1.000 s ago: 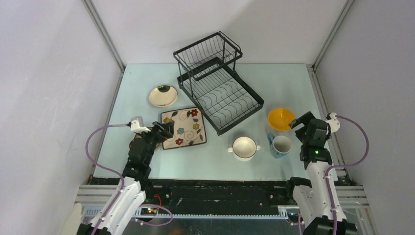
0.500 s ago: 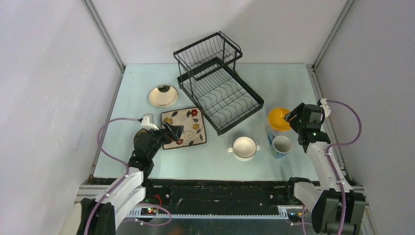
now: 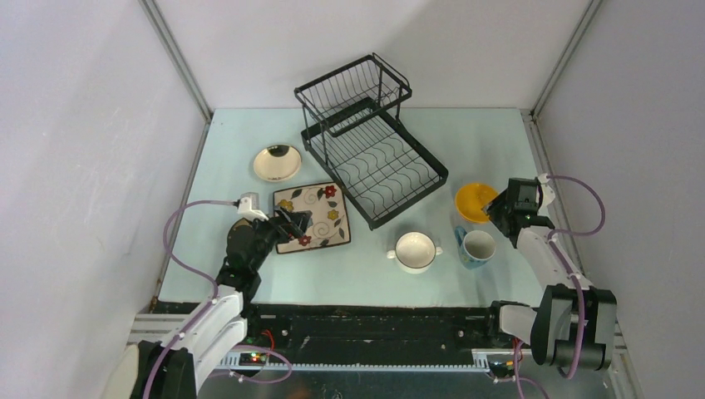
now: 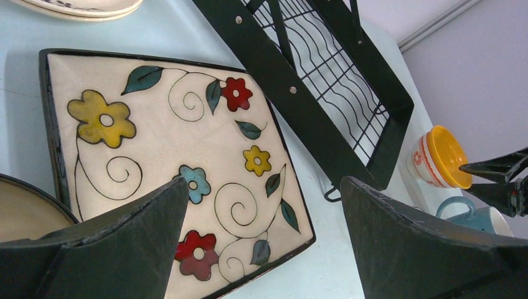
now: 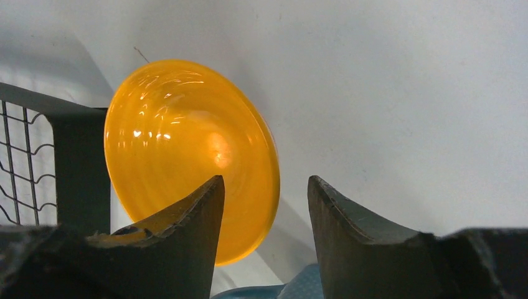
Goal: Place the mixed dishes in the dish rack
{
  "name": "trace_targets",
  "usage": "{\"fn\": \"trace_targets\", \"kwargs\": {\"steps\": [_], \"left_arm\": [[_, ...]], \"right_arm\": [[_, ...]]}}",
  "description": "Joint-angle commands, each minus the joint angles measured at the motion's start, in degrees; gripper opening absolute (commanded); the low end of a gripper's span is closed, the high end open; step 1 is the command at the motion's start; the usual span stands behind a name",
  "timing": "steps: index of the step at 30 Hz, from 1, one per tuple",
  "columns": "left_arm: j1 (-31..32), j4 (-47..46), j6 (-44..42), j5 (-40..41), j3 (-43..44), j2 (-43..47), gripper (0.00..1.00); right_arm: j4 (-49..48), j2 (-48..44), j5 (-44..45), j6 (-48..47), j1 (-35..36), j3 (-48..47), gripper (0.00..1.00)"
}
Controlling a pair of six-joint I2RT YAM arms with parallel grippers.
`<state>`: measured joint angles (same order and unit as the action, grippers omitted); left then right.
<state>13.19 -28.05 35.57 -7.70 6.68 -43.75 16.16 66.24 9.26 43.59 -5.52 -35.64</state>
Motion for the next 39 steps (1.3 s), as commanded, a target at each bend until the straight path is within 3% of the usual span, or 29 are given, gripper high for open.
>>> {"fn": "trace_targets", "kwargs": {"steps": [1,3,7,9,18,25,29,31,32,34,36,39], "left_arm": [[0.51,-0.30,-0.58,0.54,2.62,-0.05,0.99],[0.48,0.23,-0.67,0.70,2.68,0.08,0.99],[0.52,0.54,-0.85,0.88,2.77,0.53,0.99],[0.45,0.58,-0.85,0.77,2.73,0.58,0.99],[0.49,-0.15,-0.60,-0.34,2.93,-0.03,0.99],[0.52,0.00,-0.30,-0.63,3.29,-0.90,0.99],[0.54,0.45,-0.40,-0.43,3.47,-1.35,0.99],[0.52,0.87,-0.49,-0.20,3.58,-1.56,0.99],[0.52,1.29,-0.50,-0.11,3.71,-1.54,0.99],[0.52,1.82,-0.45,0.09,3.89,-1.42,0.99],[0.52,2.35,-0.62,0.04,4.06,-1.31,0.99],[0.53,2.87,-0.90,-0.17,4.33,-1.28,1.00]], "right_arm": [[-0.70,1.16,-0.07,2.38,-0.37,-2.50,0.53],[-1.05,0.90,-0.09,2.04,-0.37,-2.46,0.46],[-0.17,-1.36,1.19,1.42,-0.58,-2.50,0.09],[0.13,-3.17,2.18,1.07,-0.63,-2.51,0.01],[-0.19,-11.58,6.30,-2.44,0.79,-2.94,0.00],[-0.18,-8.47,4.99,-1.80,0.98,-3.12,0.00],[-0.90,-4.79,0.49,-0.36,-0.31,-3.08,0.08],[-1.46,-3.36,-3.63,-0.89,-1.49,-3.12,0.26],[-1.35,-3.16,-4.56,-1.10,-1.77,-3.12,0.49],[-0.46,-3.78,-5.67,-2.43,-2.10,-3.12,0.65],[1.37,-5.87,-4.66,-4.17,-2.01,-3.00,0.75],[5.54,-10.71,-3.83,-8.03,-1.88,-3.22,0.78]]}}
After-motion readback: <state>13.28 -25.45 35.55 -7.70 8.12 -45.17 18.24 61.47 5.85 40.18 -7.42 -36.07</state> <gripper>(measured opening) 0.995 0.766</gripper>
